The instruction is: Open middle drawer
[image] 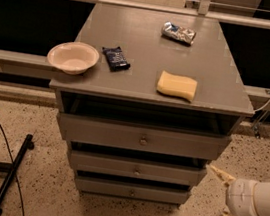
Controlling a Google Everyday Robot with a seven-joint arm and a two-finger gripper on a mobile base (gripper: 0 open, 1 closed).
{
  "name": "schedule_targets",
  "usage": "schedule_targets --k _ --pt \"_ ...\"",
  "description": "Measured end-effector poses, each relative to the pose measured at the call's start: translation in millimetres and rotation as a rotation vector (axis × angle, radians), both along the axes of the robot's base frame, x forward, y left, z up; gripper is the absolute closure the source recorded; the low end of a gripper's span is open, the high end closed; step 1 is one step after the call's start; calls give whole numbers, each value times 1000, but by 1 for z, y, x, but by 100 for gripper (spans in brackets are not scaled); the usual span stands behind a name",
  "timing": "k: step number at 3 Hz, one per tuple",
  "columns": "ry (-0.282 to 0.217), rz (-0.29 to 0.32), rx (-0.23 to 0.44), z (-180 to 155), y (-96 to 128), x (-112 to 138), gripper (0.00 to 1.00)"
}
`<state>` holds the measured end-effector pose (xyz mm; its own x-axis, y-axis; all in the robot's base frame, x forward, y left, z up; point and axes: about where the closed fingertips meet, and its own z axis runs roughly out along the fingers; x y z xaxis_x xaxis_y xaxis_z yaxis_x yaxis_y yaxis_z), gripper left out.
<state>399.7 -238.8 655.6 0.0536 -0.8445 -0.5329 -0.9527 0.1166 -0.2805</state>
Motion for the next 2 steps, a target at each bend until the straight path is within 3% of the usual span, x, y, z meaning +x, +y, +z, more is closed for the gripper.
schedule_targets --k 1,2 --pt "-8 87 66 -63 6 2 0" --pt "-18 154 70 -90 19 16 0"
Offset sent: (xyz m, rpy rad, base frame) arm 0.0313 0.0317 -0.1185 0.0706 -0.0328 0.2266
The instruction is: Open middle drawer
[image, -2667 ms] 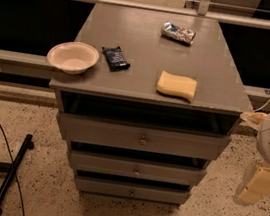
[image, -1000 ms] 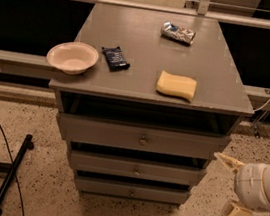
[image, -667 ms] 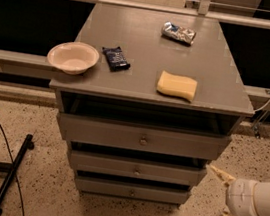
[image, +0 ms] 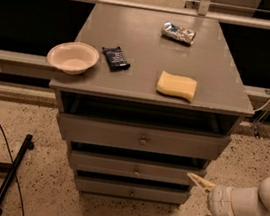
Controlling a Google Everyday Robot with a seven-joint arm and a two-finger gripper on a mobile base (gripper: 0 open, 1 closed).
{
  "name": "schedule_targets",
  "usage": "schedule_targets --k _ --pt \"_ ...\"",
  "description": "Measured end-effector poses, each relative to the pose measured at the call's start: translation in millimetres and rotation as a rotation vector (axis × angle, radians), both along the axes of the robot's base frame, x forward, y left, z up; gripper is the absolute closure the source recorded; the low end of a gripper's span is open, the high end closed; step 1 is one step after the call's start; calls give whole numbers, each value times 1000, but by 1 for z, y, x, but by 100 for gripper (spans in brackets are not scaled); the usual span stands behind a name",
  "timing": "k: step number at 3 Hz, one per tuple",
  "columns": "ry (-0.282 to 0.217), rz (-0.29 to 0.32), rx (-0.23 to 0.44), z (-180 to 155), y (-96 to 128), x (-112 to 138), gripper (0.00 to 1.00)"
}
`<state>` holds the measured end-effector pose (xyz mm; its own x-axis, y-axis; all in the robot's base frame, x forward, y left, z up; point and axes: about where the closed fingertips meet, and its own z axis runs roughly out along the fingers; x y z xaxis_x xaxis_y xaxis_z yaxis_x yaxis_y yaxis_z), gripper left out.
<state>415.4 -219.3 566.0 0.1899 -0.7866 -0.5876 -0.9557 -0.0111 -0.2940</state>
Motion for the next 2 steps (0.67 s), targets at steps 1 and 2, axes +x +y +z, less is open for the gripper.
schedule_targets --k 1,2 --pt "13 27 -4 -35 12 23 0" --pt "48 57 -14 -74 24 37 0"
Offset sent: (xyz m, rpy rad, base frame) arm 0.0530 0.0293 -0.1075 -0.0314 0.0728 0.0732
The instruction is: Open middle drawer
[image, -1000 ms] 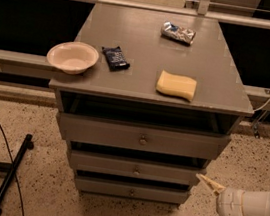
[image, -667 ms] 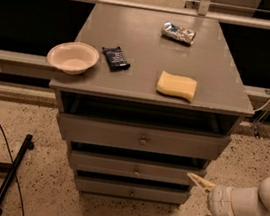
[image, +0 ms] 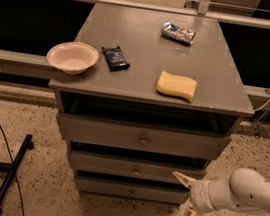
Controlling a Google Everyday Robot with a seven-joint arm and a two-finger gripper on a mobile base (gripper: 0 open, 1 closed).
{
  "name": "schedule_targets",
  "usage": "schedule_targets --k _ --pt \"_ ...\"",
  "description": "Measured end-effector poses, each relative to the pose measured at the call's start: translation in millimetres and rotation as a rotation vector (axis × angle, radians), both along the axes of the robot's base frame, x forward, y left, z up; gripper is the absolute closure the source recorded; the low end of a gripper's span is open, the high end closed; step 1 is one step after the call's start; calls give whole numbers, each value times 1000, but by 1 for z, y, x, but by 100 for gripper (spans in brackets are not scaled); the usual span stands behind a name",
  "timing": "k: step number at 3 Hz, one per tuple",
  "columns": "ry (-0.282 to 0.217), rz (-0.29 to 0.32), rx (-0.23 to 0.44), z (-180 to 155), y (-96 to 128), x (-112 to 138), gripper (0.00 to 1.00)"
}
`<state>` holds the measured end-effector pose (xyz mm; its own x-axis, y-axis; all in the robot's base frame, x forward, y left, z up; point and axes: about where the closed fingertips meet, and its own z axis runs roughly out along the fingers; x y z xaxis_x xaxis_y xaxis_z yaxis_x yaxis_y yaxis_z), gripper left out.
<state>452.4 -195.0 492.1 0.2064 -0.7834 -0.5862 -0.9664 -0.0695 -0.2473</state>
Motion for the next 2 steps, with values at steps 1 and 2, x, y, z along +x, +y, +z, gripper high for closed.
schedule_targets --k 1,2 --pt "7 5 -7 -9 -3 8 0" --pt "-35 33 -32 -20 -14 26 0"
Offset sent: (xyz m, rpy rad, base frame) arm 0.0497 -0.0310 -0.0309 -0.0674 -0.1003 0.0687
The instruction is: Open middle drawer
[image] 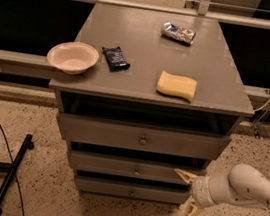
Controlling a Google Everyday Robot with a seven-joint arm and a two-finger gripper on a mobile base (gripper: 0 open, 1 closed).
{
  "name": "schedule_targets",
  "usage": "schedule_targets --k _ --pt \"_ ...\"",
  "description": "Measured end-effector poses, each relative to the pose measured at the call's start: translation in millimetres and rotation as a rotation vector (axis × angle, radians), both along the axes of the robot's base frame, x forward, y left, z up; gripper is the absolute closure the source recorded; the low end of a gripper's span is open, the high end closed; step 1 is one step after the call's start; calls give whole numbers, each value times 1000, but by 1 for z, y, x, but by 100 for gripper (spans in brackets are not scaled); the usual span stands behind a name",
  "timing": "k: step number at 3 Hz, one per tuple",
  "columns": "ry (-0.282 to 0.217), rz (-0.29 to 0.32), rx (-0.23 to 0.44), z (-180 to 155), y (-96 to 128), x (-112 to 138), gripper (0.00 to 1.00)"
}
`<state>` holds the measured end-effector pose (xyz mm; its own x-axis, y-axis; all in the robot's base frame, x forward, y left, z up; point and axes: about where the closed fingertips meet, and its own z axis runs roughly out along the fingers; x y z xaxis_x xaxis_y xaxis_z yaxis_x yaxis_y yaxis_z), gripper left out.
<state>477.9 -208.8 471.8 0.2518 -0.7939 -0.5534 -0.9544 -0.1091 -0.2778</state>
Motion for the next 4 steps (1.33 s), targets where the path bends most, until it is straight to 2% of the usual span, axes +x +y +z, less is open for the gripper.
schedule_targets --k 1,2,4 --pt "-59 18 -12 -8 -11 18 0" --pt "-86 7 -52 -29 -17 47 0" --pt "-115 -76 -93 -53 -28 85 3"
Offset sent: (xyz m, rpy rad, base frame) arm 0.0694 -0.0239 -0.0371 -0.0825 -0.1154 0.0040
